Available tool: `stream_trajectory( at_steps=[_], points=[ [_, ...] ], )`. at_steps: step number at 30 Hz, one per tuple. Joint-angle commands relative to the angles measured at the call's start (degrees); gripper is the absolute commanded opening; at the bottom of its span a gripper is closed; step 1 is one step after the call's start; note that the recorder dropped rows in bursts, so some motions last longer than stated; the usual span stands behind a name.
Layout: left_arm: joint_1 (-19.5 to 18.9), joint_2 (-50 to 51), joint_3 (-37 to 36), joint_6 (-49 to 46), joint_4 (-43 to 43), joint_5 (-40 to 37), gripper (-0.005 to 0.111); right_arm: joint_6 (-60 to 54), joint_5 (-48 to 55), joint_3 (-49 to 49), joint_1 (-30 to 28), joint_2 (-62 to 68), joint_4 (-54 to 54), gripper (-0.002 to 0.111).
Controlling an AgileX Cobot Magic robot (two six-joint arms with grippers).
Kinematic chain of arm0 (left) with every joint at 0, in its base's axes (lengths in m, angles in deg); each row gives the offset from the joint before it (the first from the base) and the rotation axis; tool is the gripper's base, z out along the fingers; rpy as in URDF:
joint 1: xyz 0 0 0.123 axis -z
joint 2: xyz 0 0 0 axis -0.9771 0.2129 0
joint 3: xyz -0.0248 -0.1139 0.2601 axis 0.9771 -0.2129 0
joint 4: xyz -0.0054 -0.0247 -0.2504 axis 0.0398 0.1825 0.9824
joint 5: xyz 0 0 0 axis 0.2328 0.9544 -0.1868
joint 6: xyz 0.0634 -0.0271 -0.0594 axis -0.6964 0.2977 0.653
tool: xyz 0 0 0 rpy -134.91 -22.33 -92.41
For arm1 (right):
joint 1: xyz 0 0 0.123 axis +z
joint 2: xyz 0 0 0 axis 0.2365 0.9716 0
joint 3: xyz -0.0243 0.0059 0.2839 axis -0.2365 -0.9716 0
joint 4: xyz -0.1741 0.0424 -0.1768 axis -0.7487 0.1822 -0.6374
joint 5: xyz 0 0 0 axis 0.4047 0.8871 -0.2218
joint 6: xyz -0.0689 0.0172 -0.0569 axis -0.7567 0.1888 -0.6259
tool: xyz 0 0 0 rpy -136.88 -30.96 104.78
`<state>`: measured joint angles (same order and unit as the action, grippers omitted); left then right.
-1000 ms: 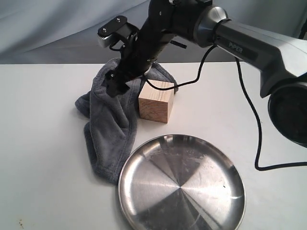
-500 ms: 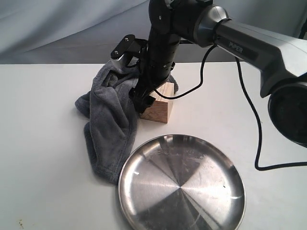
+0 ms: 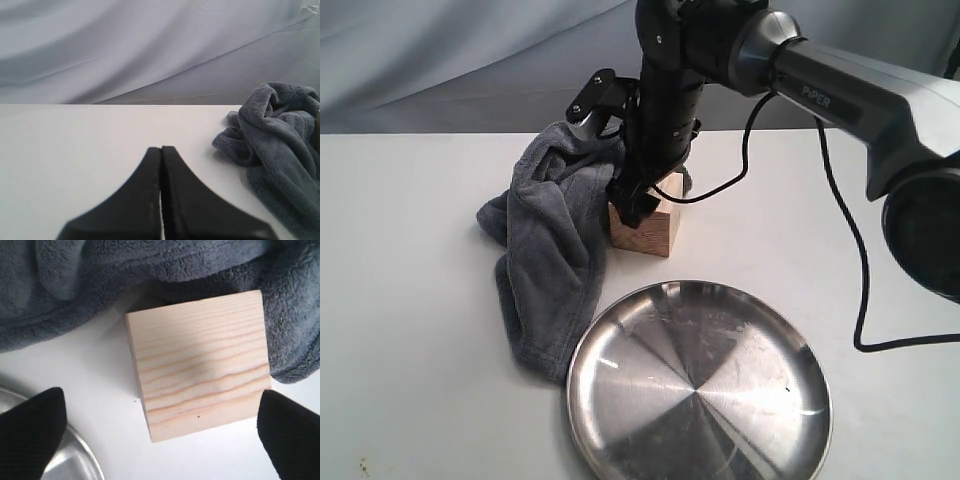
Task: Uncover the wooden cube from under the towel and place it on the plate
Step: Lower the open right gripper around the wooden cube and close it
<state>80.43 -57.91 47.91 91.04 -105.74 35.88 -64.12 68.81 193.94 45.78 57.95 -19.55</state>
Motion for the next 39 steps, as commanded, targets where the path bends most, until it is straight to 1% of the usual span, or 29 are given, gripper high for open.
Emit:
stream_trajectory(
  at_steps=[1,2,3,5,6,9,13,20,34,37,39],
  points=[
    [-0.2,-0.2,-0.2,0.0,-0.1,0.3,0.000,-2.7,0.3,0.4,-2.9,-0.3,1.8,0.095],
    [-0.2,-0.2,-0.2,0.0,-0.1,0.3,0.000,-3.2,0.3,0.4,-3.5,-0.3,2.8,0.095],
    [-0.2,-0.2,-0.2,0.0,-0.1,0.3,0.000,-5.8,0.3,0.4,-4.8,-0.3,7.0,0.095],
    [-0.2,-0.2,-0.2,0.0,-0.1,0.3,0.000,-10.3,0.3,0.4,-6.0,0.2,11.1,0.095],
    [-0.2,-0.2,-0.2,0.0,-0.1,0.3,0.000,-11.0,0.1,0.4,-6.1,0.3,11.4,0.095],
    [-0.2,-0.2,-0.2,0.0,-0.1,0.3,0.000,-14.0,-3.6,0.4,-6.3,1.9,11.4,0.095],
    [-0.2,-0.2,-0.2,0.0,-0.1,0.3,0.000,-14.2,-9.1,0.4,-6.6,3.1,10.8,0.095],
    [-0.2,-0.2,-0.2,0.0,-0.1,0.3,0.000,-14.3,-9.2,0.4,-7.6,5.3,10.6,0.095],
    [-0.2,-0.2,-0.2,0.0,-0.1,0.3,0.000,-15.7,-9.6,0.4,-7.6,8.4,11.0,0.095],
    [-0.2,-0.2,-0.2,0.0,-0.1,0.3,0.000,-15.8,-9.6,0.4,-7.6,8.4,11.0,0.093],
    [-0.2,-0.2,-0.2,0.0,-0.1,0.3,0.000,-15.8,-9.6,0.4,-7.6,8.6,11.3,0.089]
  ],
)
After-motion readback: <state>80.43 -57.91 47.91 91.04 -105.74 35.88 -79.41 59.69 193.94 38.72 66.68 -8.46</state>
